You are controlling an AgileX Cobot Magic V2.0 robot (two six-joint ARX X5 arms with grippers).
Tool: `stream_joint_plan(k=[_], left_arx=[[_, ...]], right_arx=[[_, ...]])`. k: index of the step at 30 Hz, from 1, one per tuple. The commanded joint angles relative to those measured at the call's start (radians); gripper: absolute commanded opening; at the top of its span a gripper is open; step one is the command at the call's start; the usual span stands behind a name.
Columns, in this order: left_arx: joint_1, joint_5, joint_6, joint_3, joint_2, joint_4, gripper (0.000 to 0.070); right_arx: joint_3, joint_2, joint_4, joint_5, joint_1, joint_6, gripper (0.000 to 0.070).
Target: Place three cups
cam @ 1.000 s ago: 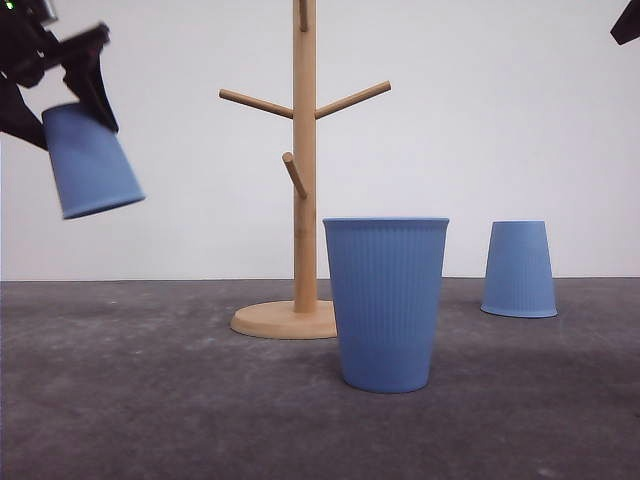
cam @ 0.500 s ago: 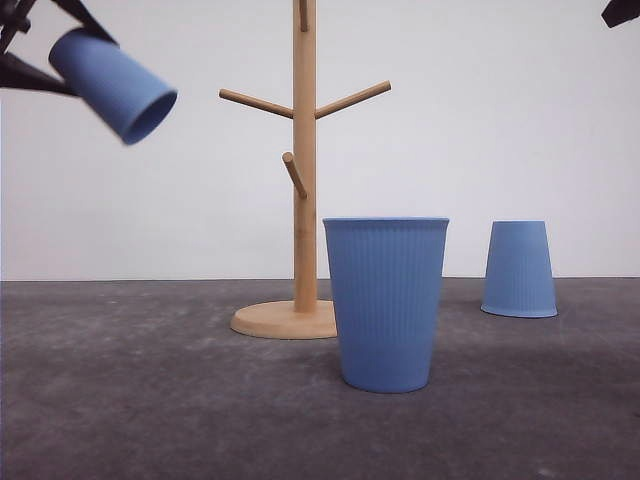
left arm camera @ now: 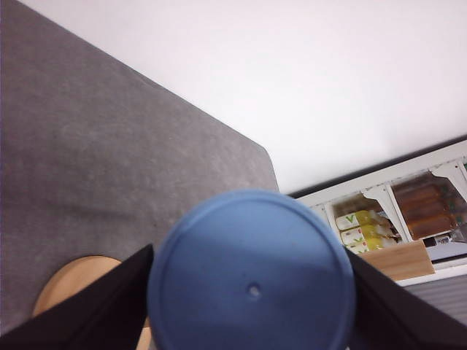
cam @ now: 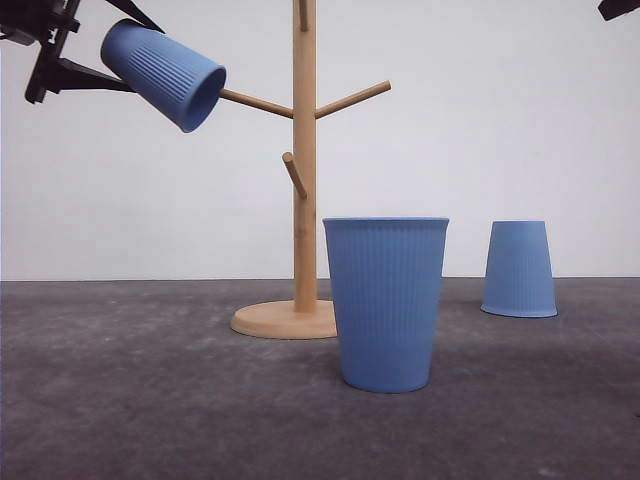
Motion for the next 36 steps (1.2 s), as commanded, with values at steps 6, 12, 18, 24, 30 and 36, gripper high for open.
stream_joint_plan(k=[6,12,18,24,30,36], left_arx=[[-0.056,0.013,-0.013,0.028,0.076,0.029,0.0392],[-0.108,0.023,-0.03,0.028,0.117,0.066,0.0392],[-0.134,0.008,-0.028,0.028,0.133,0.08,0.0392],[-0.145,-0.01,-0.007,0.028,0.133,0.081,0.0396],[-0.145,-0.006,-0.004,0.028,0.133,0.081,0.053],[-0.145,0.021,-0.004,0.028,0.133,0.082,0.0578]], right_arx=[[0.016,0.003,0.013,0.001,0.005,0.015,0.0361],[0.016,0.003,0.013,0.002,0.005,0.017,0.0361],[0.016,0.003,0.013,0.002,0.005,0.019,0.0361],[0.016,0.003,0.013,0.002,0.005,0.019,0.0361],[0.016,0.003,0.013,0.002,0.005,0.019,0.0361],[0.016,0.003,0.013,0.002,0.005,0.019,0.0361]])
